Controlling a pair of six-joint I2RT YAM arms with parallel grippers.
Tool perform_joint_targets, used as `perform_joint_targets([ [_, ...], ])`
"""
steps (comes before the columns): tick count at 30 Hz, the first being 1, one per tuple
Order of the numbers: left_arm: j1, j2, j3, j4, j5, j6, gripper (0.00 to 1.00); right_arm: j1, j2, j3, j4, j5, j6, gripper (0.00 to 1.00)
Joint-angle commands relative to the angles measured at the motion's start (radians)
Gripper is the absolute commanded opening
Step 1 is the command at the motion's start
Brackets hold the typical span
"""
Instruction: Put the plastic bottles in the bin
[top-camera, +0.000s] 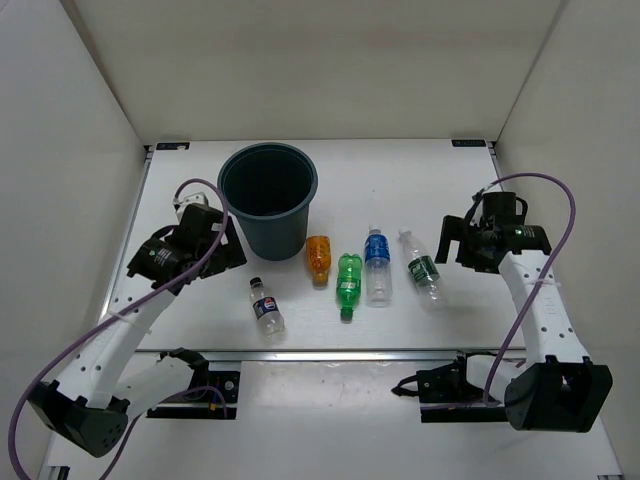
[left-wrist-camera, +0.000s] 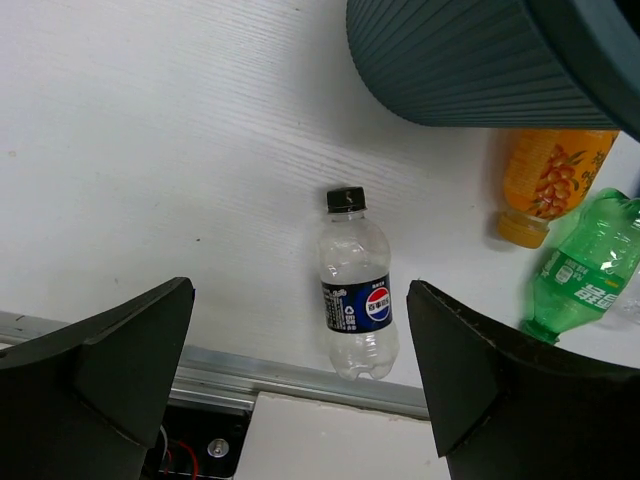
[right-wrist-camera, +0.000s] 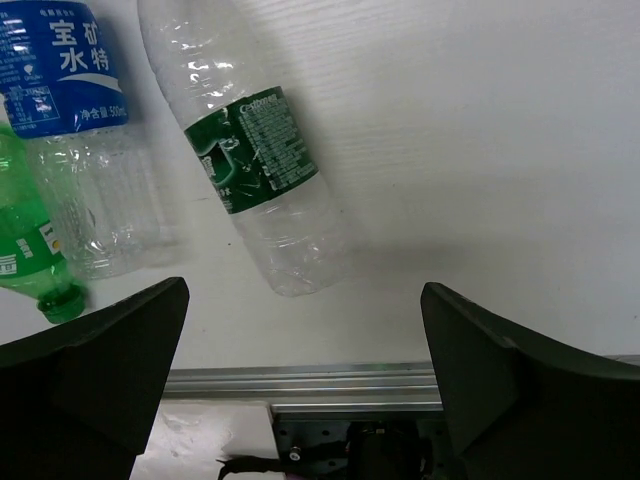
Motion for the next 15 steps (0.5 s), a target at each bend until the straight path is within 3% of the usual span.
perform_joint_targets([
  [1, -0.007, -0.005, 0.000, -0.018, -0.011, -0.005, 0.99, 0.004, -0.046, 0.016, 0.031, 0.019, 0.017, 0.99],
  [8, -0.025, 0.013, -0.146, 0.054, 0.055, -0.080, 0.98, 0.051, -0.088, -0.016, 0.064, 0.042, 0.034, 1.00],
  [15, -0.117, 0.103, -0.304, 0.221, 0.085, -0.175, 0.98, 0.053, -0.154, -0.048, 0.133, 0.015, 0.072, 0.99],
])
